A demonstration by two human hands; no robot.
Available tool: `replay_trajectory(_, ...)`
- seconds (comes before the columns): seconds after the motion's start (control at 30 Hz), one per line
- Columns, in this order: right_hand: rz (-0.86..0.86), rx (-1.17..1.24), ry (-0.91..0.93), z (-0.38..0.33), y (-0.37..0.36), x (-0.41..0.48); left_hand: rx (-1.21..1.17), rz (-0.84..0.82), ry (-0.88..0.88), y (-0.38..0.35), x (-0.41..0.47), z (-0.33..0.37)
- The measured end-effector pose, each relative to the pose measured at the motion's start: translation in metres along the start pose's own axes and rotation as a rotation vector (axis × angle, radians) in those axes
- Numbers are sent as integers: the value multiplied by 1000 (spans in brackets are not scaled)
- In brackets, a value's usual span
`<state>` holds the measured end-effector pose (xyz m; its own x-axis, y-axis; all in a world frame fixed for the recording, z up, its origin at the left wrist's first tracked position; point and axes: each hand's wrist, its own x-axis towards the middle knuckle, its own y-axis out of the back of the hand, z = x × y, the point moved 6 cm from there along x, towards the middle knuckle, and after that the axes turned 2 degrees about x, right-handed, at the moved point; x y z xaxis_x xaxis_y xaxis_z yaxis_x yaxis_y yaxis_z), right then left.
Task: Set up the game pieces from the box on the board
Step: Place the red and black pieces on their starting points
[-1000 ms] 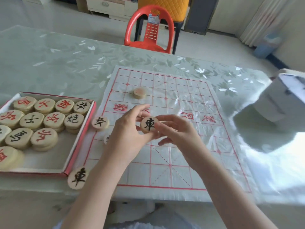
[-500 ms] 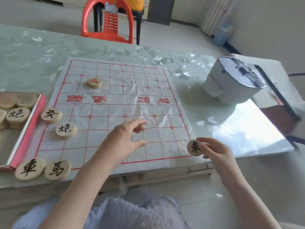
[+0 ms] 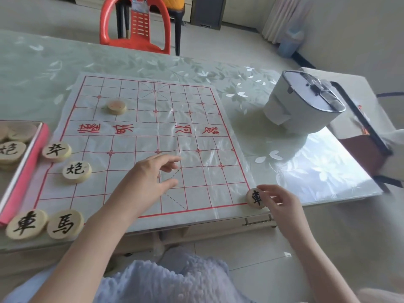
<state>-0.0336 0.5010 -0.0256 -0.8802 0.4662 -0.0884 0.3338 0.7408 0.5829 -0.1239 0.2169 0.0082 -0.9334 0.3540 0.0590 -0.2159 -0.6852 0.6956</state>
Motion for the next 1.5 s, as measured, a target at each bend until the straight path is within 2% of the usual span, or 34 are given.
replay_trajectory(0.13,91,-71,32,-3,4,-4,9,6,-1,2,1,-5)
replay_trajectory(0.27,101,12,98,-24,-3,-9,-14,26,3,8,0,-9)
replay_trajectory(0.4,-79,134,185,-71,-49,-15,-31,100,37,27,-5,-19)
replay_trajectory(0.57,-379,249,292,-148,-141,-36,-100,333,168,75,-22,-58)
replay_trajectory(0.77,-572,356,295,-211,-236,-60,1,661,411,142,-68,-123)
replay_trajectory(0.87,-619,373,295,-226,-265,-71,80,751,523,166,-90,-142)
replay_trajectory(1.0,-640,329,314,-228,-285,-74,212,779,594,175,-97,-168)
replay_trajectory(1.2,-644,314,294,-221,-287,-67,389,653,783,172,-94,-187)
replay_trajectory(1.3,-632,326,293,-221,-286,-63,286,686,837,173,-98,-187)
replay_trajectory(1.5,-623,322,330,-226,-292,-68,-139,994,609,195,-119,-175)
